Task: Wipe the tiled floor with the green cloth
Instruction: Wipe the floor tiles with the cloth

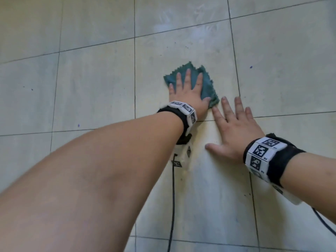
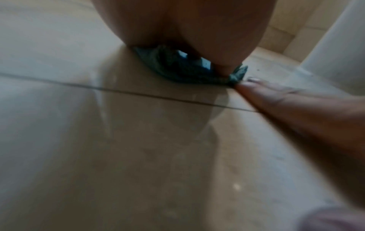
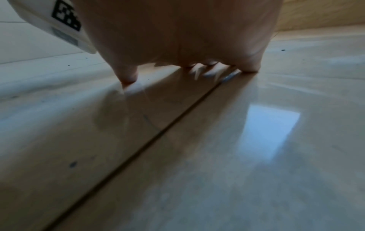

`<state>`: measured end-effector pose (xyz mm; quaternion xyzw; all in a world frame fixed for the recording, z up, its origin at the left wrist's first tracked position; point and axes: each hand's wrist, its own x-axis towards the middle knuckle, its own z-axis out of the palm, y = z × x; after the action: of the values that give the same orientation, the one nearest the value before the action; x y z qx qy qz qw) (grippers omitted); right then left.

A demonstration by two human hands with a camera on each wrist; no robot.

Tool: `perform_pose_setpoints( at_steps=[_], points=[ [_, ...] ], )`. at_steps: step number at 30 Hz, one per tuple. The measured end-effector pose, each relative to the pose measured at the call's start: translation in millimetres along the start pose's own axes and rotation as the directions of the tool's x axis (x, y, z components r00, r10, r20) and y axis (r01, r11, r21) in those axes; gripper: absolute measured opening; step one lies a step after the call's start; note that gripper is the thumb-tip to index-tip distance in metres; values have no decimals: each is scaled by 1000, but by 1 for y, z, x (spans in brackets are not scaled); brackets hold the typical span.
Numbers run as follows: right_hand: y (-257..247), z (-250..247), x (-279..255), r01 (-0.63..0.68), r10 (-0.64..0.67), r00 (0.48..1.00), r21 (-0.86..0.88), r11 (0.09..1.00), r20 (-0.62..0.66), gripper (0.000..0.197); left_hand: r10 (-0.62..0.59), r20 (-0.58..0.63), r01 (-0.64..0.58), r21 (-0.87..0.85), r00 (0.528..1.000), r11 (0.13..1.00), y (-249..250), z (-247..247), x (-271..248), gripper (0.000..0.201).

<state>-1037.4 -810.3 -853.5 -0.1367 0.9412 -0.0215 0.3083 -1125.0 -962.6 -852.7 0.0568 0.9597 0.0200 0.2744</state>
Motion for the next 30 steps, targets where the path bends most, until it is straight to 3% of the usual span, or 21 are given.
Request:
perform_pose_setpoints(
  at_steps=[3,5,9,12,15,18,21,27,30],
  points=[
    [0,-1,1,5,-5,1000,-19,1000,1,114,-24,1,24,0,1000,1000,-5,1,0,75],
    [0,-2,0,-4,5,1000,-5,1000,5,114,-124,-18,123,-40,992,992,-39,-3,-1,74],
    [0,-2,-1,-4,3,1000,10,1000,13,115,-443,30,443,-128,896,887,-135,-13,-14,75],
    [0,0,1,-1,1,1000,7,1000,14,115,-518,21,515,-144,855,845,-155,-3,-28,73],
    [0,1,-2,6,-6,1000,5,1000,1,113,-422,-17,421,-55,906,906,-119,11,-37,73],
    [-2,-3,-5,6,-5,1000,2,1000,-12,113,-213,12,213,-3,977,977,-61,22,-54,75],
    [-3,-8,-7,10,-9,1000,-19,1000,24,114,-61,35,61,-10,998,998,-9,45,-80,77],
    [3,-21,-15,95,-76,987,-135,986,138,137,8,81,-8,2,997,1000,6,90,-145,77],
    [0,-20,-25,89,-71,987,-127,988,144,138,-59,91,61,-22,994,998,-28,99,-169,76]
  ],
)
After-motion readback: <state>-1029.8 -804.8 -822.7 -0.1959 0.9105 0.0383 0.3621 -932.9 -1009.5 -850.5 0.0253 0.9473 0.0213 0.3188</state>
